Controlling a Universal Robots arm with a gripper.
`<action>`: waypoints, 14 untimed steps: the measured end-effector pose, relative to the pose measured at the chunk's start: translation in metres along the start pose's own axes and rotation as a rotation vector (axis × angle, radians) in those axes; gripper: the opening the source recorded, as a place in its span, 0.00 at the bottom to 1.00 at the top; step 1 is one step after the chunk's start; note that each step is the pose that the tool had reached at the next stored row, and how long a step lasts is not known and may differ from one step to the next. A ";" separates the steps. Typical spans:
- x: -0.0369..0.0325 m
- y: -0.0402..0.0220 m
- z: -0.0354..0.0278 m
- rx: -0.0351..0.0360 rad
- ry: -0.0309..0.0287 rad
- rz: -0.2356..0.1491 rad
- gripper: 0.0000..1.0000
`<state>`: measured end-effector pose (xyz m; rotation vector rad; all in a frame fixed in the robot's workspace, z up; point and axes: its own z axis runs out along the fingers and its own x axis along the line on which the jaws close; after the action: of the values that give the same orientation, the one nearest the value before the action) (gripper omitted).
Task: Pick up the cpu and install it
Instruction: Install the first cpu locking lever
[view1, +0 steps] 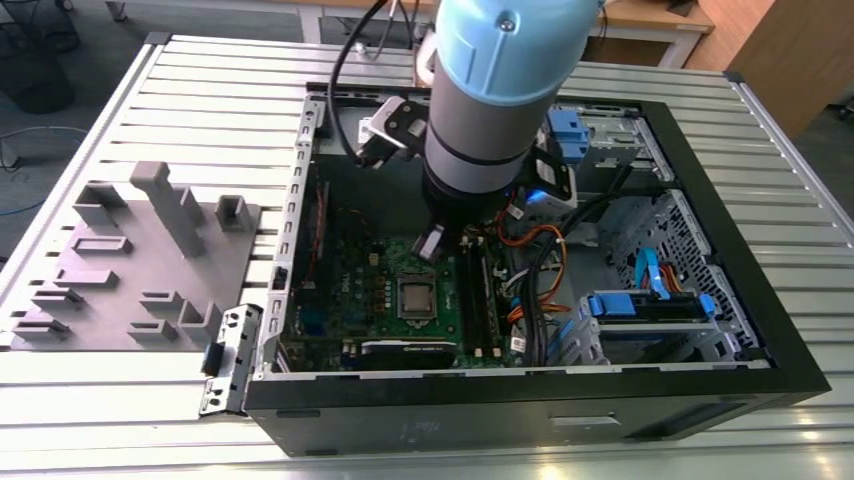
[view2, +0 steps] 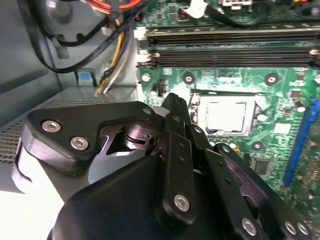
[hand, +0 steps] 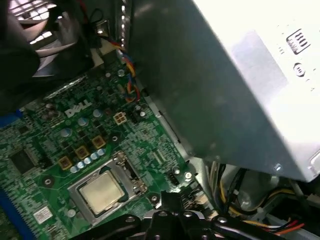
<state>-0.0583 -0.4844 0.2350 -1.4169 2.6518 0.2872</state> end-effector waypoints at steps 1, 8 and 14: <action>0.0020 -0.0013 -0.0005 -0.0016 0.0010 0.000 0.11; 0.0124 -0.0083 -0.0031 -0.0193 0.0149 0.006 0.11; 0.0139 -0.0093 -0.0031 -0.0269 0.0209 0.008 0.11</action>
<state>-0.0583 -0.5015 0.2343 -1.4254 2.6807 0.3118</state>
